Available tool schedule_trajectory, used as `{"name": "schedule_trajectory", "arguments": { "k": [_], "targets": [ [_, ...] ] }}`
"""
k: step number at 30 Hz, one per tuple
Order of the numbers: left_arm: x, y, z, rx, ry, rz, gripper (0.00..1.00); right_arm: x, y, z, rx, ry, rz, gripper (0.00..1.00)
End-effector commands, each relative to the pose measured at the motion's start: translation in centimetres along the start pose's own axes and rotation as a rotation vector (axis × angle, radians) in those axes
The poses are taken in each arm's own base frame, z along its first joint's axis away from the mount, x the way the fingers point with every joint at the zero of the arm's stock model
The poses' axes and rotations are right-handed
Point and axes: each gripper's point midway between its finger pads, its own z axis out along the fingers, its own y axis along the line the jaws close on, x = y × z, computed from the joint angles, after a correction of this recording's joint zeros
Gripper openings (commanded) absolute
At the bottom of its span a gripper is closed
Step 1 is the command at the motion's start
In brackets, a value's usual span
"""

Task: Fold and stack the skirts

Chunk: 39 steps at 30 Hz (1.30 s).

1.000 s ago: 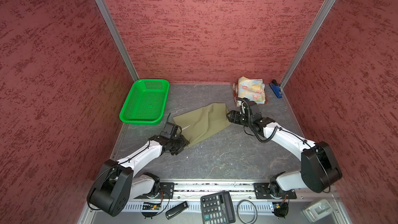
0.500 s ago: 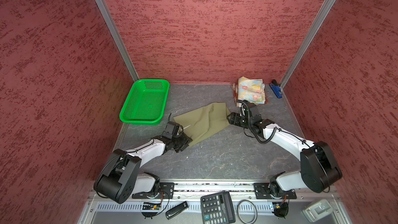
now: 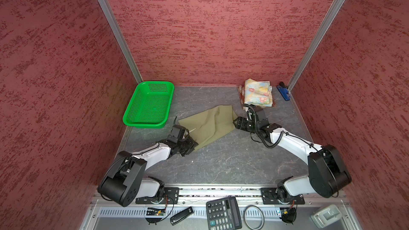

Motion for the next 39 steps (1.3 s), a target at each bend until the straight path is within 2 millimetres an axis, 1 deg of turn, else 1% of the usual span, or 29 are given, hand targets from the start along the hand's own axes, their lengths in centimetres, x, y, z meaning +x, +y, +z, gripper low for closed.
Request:
{"name": "schedule_trajectory", "arguments": {
  "k": [1, 2, 6, 10, 13, 17, 20, 27, 33, 36, 39],
  "targets": [
    [-0.1, -0.3, 0.4, 0.024, -0.015, 0.006, 0.05, 0.6, -0.2, 1.4, -0.01, 0.019, 0.035, 0.75],
    [-0.1, -0.3, 0.3, 0.026, -0.019, 0.006, 0.0, 0.7, -0.2, 1.8, -0.012, 0.026, 0.04, 0.74],
    [-0.3, -0.5, -0.1, 0.03, -0.039, 0.017, 0.0, 0.7, -0.3, 3.3, -0.013, 0.04, 0.05, 0.73],
    [-0.5, -1.1, -0.9, 0.04, -0.056, 0.032, 0.0, 0.0, 0.2, 4.8, -0.02, 0.047, 0.046, 0.7],
    [-0.6, -1.3, -1.2, 0.041, -0.064, 0.036, 0.0, -0.8, 0.6, 5.2, -0.025, 0.038, 0.042, 0.68],
    [-0.7, -1.4, -1.5, 0.038, -0.069, 0.041, 0.0, -1.6, 0.9, 5.2, -0.021, 0.022, 0.033, 0.65],
    [-0.8, -1.5, -1.6, 0.04, -0.073, 0.044, 0.0, -1.6, 0.7, 5.6, -0.009, 0.026, 0.022, 0.65],
    [-1.2, -1.6, -1.9, 0.04, -0.077, 0.037, 0.0, -0.8, -0.2, 8.6, 0.003, 0.067, 0.024, 0.6],
    [-1.3, -1.5, -2.2, 0.037, -0.083, 0.036, 0.0, -0.9, -0.5, 10.5, 0.004, 0.055, 0.001, 0.53],
    [-1.3, -1.6, -2.4, 0.036, -0.085, 0.038, 0.0, -1.2, -0.8, 11.0, 0.012, 0.041, -0.014, 0.5],
    [-1.4, -1.5, -2.5, 0.034, -0.087, 0.037, 0.0, -1.5, -0.8, 11.1, 0.011, 0.024, -0.026, 0.49]
  ]
}}
